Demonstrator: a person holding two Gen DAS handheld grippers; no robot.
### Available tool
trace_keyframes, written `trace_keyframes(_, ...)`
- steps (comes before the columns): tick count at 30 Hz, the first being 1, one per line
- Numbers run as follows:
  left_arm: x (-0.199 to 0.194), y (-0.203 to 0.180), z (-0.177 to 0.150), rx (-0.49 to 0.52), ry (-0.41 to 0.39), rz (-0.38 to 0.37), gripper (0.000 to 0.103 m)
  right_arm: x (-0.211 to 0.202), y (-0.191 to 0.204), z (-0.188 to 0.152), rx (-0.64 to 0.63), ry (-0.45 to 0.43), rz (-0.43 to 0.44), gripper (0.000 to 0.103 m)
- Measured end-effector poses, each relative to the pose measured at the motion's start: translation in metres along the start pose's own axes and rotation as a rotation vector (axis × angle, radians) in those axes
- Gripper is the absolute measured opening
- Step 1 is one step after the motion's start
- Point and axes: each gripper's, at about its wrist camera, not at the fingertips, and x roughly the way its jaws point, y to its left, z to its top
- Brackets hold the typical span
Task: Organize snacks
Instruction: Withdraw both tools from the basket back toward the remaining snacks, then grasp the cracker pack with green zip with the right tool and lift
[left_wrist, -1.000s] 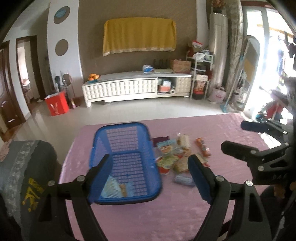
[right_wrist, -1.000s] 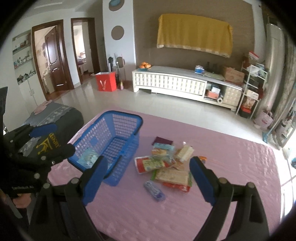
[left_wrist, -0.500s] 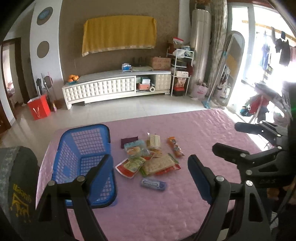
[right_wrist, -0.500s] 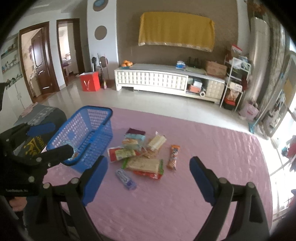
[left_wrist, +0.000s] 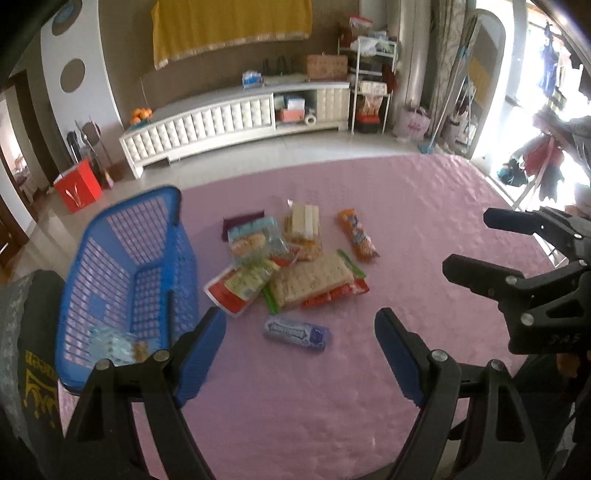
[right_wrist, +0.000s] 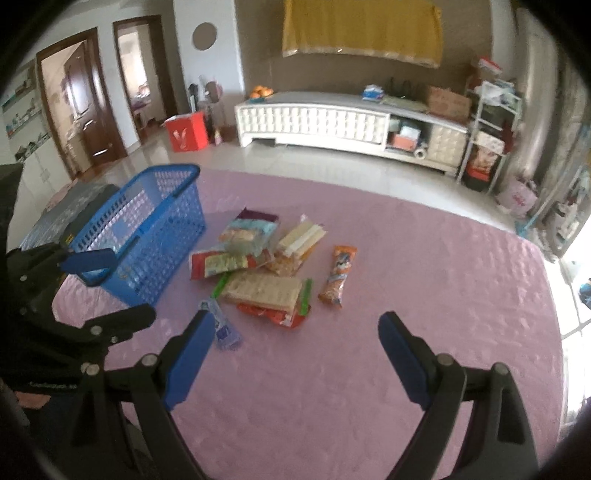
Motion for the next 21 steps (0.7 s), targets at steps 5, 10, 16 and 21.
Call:
trace_keyframes(5, 0.03, 0.007, -0.002, -0.051, 0.059, -0.03, 0.081, 0.028, -0.013, 0.003, -0.045, 0.05, 0.045, 0.092)
trace_keyframes(10, 0.054, 0.011, -0.002, -0.054, 0.089, -0.04, 0.081, 0.062, -0.026, 0.01, -0.074, 0.113, 0.175, 0.092)
trace_keyframes(16, 0.076, 0.012, -0.002, -0.013, 0.113, -0.01, 0.081, 0.105, -0.007, 0.019, -0.276, 0.177, 0.218, 0.092)
trace_keyframes(21, 0.099, 0.018, -0.005, -0.008, 0.149, -0.02, 0.081, 0.142, 0.012, 0.026, -0.441, 0.223, 0.243, 0.092)
